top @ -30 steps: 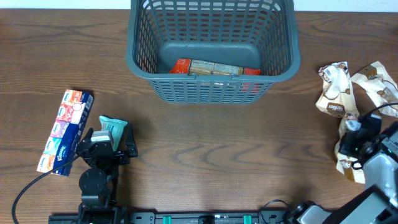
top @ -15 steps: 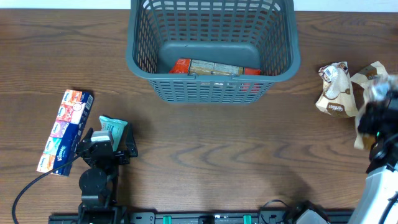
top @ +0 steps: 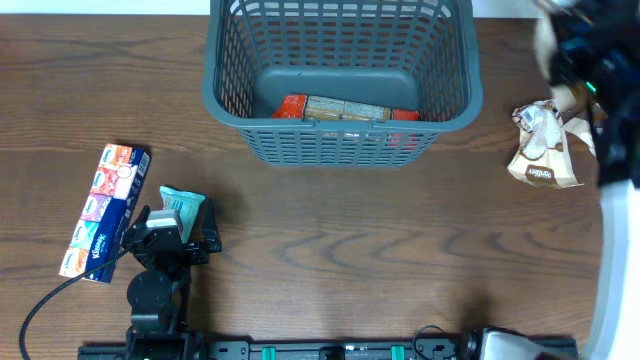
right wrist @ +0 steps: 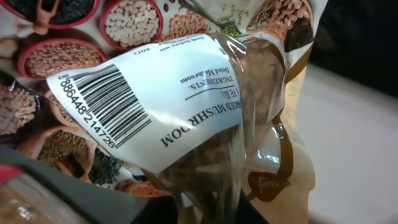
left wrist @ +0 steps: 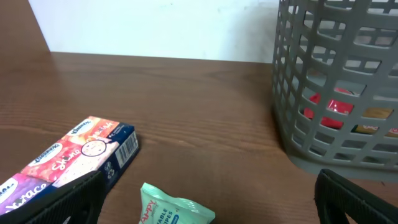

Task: Pack container
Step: 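Lift the mushroom pouch with the right gripper over the basket, then release the mushroom pouch into the basket and withdraw the right gripper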

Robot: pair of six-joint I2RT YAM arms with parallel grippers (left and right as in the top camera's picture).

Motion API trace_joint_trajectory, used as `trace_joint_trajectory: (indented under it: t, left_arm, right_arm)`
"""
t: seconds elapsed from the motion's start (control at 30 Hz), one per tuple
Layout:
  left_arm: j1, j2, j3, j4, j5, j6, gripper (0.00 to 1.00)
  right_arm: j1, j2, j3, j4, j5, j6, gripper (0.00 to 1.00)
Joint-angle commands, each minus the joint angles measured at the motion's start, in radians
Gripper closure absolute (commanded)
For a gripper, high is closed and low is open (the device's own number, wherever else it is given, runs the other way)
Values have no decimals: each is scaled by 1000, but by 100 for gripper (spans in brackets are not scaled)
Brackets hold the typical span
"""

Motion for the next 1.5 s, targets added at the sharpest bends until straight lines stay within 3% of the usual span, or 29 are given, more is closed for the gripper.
trace_joint_trajectory:
  t: [0.0, 0.27, 0.5, 1.03, 1.1, 1.13, 1.23, 1.27, 1.3, 1.47]
  left_arm:
    - [-4, 1, -17, -18, -20, -2, 1]
    - [-4, 1, -17, -18, -20, -2, 1]
    - [-4, 1, -17, -18, -20, -2, 1]
    - [-4, 1, -17, -19, -19, -2, 1]
    - [-4, 1, -17, -19, -19, -2, 1]
    - [-4, 1, -17, -19, -19, -2, 1]
    - [-4, 1, -17, -19, -19, -2, 1]
    - [-4, 1, -17, -21, -19, -2, 1]
    - [-4, 1, -17, -23, -19, -2, 1]
    - [-4, 1, -17, -25, -19, -2, 1]
  right_arm:
    - [117, 95, 143, -38, -12, -168, 99]
    - [373, 295, 404, -272, -41, -409, 99]
    - [554, 406, 430, -441, 115, -612, 99]
    - [551, 647, 430, -592, 121, -663, 99]
    - [547, 652, 430, -604, 121, -650, 81]
    - [546, 652, 430, -603, 124, -637, 63]
    - [546, 649, 430, -603, 136, -625, 50]
    - [546, 649, 430, -604, 136, -625, 35]
    - [546, 648, 430, -606, 136, -622, 5]
    - [552, 613, 432, -611, 119, -520, 1]
